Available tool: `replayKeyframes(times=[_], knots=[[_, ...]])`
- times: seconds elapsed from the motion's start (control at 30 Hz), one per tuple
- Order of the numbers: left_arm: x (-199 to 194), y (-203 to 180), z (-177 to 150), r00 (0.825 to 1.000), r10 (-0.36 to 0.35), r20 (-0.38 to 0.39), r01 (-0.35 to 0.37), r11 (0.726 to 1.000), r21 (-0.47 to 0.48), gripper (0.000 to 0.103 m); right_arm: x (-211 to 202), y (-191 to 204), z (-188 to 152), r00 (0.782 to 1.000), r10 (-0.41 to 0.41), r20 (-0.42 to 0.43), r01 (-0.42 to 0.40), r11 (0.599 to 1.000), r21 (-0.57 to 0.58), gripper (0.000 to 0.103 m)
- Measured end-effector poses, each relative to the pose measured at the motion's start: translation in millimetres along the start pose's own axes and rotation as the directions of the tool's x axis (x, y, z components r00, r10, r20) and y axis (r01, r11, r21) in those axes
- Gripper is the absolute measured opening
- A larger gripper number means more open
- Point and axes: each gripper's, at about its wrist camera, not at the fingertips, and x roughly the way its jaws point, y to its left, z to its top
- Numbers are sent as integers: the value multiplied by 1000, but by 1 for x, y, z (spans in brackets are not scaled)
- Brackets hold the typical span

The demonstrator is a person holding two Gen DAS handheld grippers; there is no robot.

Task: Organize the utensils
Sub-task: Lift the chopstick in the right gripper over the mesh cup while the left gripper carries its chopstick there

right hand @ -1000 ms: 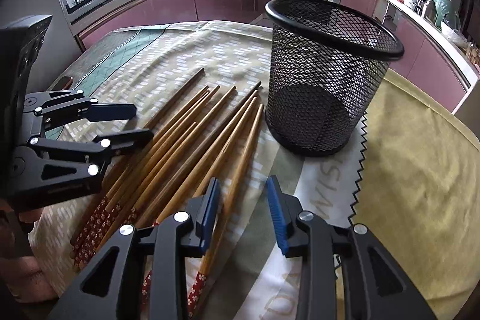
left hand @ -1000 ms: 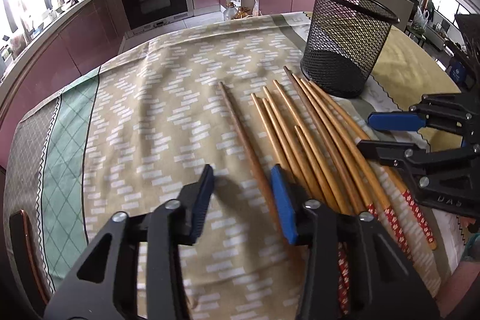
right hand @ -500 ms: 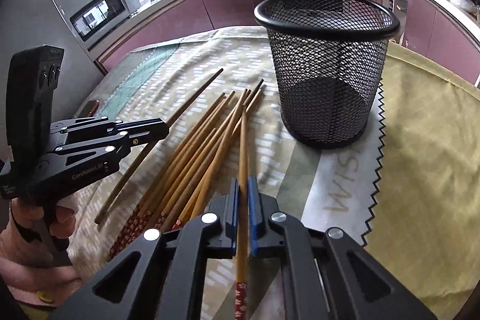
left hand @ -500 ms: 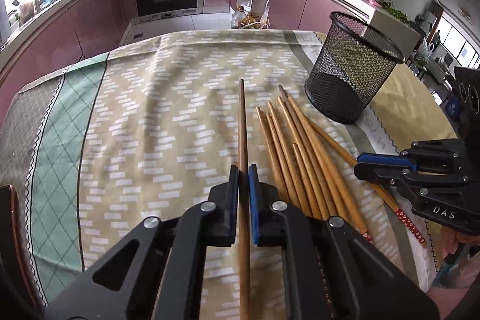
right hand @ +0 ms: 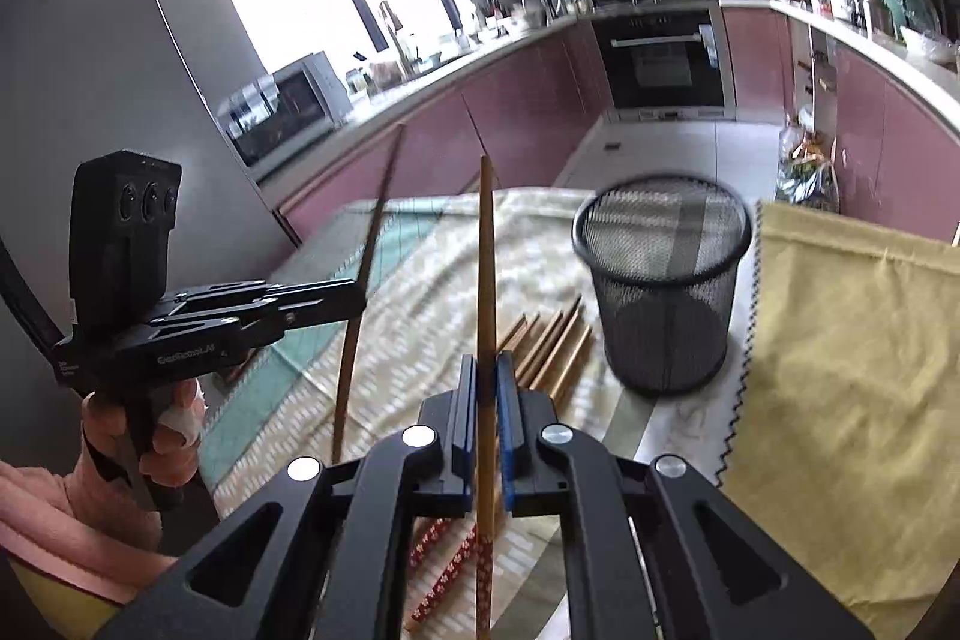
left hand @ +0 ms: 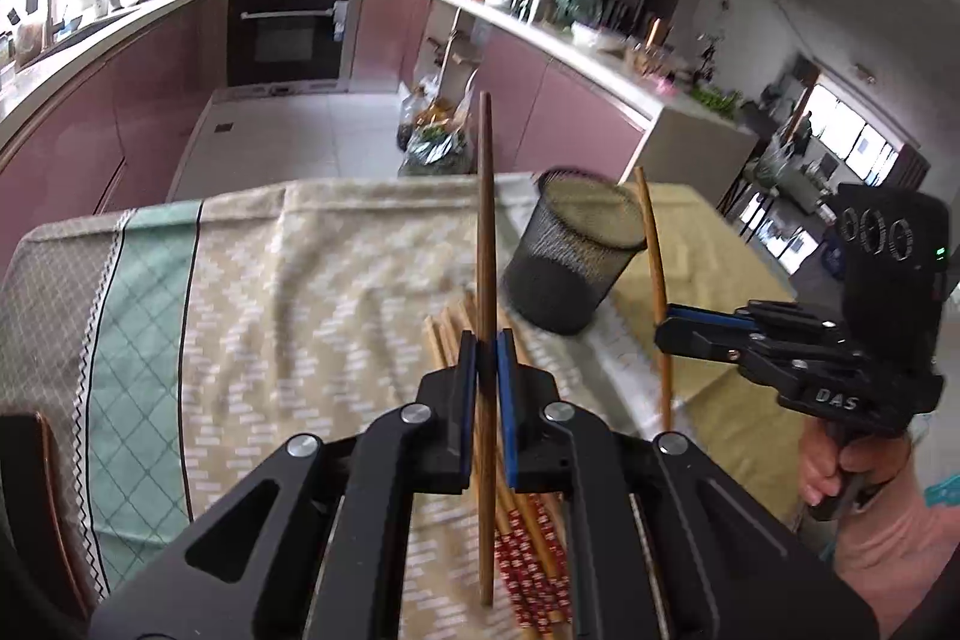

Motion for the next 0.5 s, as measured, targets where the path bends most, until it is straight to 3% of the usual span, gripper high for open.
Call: replayKeyframes(times=[0.2,0.5], knots=[[-36,-22,32,990,-80,118,77,997,32,7,-25,0,24,993,-13,120,16,1000,-27,6],[-35,-42,90,966,-141,218,136,990,38,7,-60,-10,73,968,-53,246,71,995,-64,6]])
